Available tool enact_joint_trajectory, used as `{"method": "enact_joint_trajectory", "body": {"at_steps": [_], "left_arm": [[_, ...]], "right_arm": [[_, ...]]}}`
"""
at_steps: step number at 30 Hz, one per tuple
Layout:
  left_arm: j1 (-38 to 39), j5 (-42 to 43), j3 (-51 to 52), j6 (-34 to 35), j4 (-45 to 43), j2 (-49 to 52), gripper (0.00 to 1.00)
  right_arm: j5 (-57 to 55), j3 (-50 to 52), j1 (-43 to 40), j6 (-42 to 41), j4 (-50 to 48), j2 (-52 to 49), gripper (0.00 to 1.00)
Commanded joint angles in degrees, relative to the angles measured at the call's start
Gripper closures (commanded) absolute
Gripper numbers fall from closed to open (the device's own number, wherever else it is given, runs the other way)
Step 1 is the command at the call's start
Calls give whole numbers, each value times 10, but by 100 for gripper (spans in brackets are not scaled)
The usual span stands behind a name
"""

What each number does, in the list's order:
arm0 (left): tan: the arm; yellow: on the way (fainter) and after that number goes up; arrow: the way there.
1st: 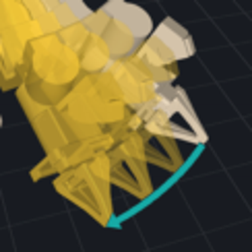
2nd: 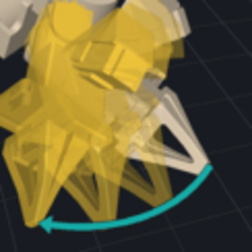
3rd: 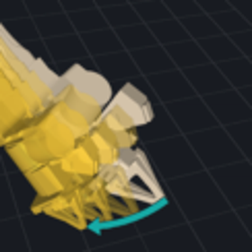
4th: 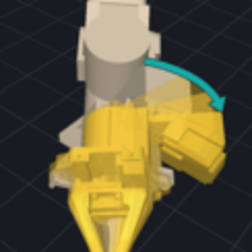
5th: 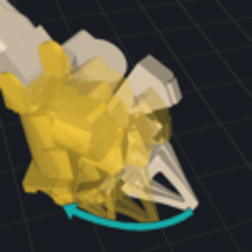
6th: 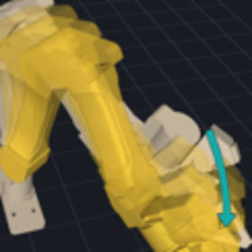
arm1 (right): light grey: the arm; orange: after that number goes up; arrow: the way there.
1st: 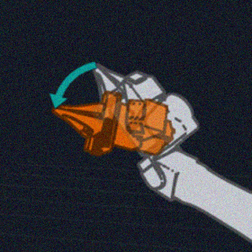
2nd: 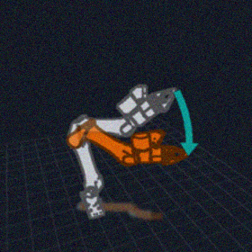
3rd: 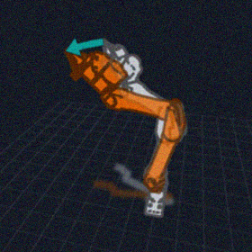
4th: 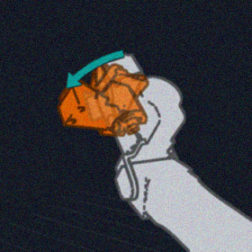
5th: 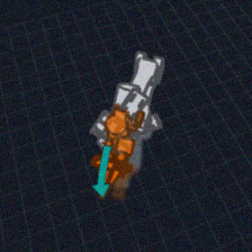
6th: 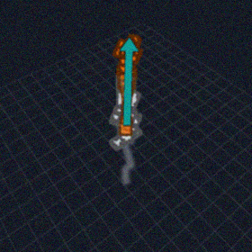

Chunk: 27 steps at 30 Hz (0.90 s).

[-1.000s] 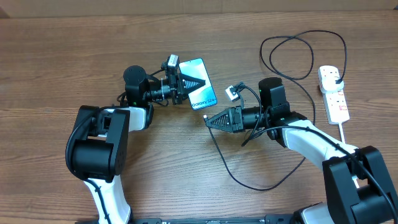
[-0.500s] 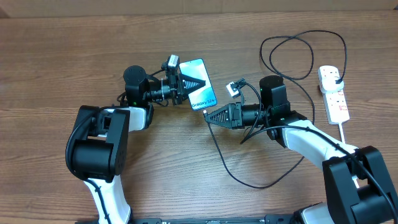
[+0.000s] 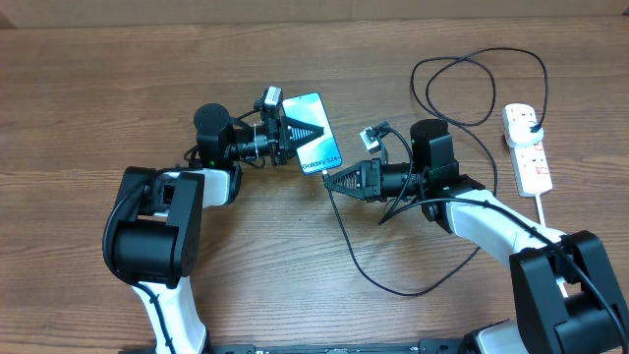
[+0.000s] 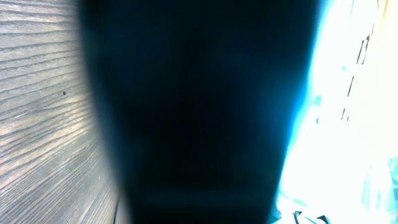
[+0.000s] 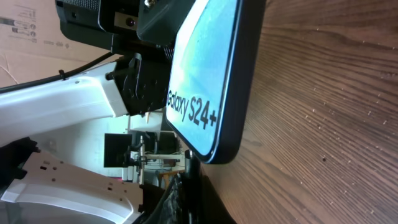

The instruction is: Plug charger to phone and switch on socket

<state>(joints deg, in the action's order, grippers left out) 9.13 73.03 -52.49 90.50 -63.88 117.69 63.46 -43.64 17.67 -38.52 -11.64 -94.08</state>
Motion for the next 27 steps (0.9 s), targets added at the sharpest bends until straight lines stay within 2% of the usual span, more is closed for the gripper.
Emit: {"method": "enact_joint_trajectory", "body": {"at_steps": [1, 27], "left_arm": [[0, 15, -2, -7, -7, -3, 95], [6, 9, -2, -14, -6, -3, 96]], "right_arm": [[-11, 5, -2, -7, -7, 7, 96], [-21, 5, -2, -46, -20, 7, 96]]}}
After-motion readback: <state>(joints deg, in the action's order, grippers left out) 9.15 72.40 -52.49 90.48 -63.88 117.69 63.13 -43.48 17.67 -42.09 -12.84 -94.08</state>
